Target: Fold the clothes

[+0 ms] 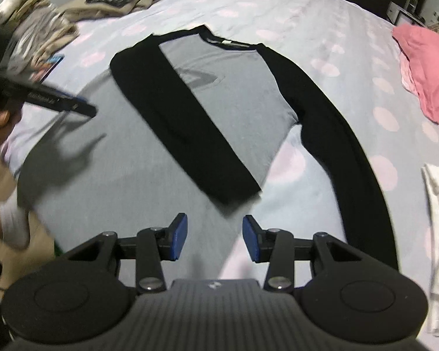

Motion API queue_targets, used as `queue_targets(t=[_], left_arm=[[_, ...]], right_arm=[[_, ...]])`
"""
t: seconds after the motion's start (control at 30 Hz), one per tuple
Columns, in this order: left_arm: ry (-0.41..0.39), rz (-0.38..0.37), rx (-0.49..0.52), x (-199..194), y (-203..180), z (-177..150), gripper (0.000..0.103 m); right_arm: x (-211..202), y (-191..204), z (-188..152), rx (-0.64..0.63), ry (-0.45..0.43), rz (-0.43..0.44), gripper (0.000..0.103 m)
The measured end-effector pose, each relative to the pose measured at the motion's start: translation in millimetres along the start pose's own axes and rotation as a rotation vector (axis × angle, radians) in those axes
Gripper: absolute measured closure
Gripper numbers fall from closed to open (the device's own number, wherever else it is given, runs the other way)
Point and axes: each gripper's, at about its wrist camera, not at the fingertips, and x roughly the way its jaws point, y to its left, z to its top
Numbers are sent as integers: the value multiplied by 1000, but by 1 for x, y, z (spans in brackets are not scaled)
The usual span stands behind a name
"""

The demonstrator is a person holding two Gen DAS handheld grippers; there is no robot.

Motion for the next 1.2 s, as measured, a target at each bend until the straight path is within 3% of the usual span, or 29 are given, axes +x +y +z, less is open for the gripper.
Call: queue_targets(t=[0.17, 0.33, 0.4, 0.47, 0.57, 0.67, 0.8, 0.93, 1.0, 1.1, 1.2], left_arm=[[-34, -59, -47, -3, 13, 4, 62], [-17, -87, -32, 1, 13, -3, 62], [-13, -97, -38, 2, 14, -5, 62], [-17, -102, -38, 1, 16, -6, 62], [-25, -98, -34, 2, 16, -5, 62], [-28, -92, -36, 4, 17, -3, 62], [-40, -78, -41, 4, 19, 1, 62], [-52, -67, -48, 3, 22, 5, 62], [-48, -69, -56, 4, 23, 5, 62], [-38, -78, -58, 6, 21, 3, 62], [-30, -87, -48, 7, 18, 0, 62]], right_arm=[[41, -6, -1, 113, 52, -41, 61], [57, -6, 4, 102, -19, -14, 64], [58, -5, 9, 99, -22, 25, 99], [53, -9, 15, 153, -4, 80, 101], [42, -32, 19, 413, -23, 206, 101], [44, -58, 13, 661, 23, 305, 101], [59, -50, 8, 536, 166, 111, 95], [45, -28, 19, 338, 130, 57, 92], [37, -13, 25, 210, 73, 20, 70], [38, 12, 30, 36, 34, -13, 65], [56, 12, 22, 112, 87, -22, 66]])
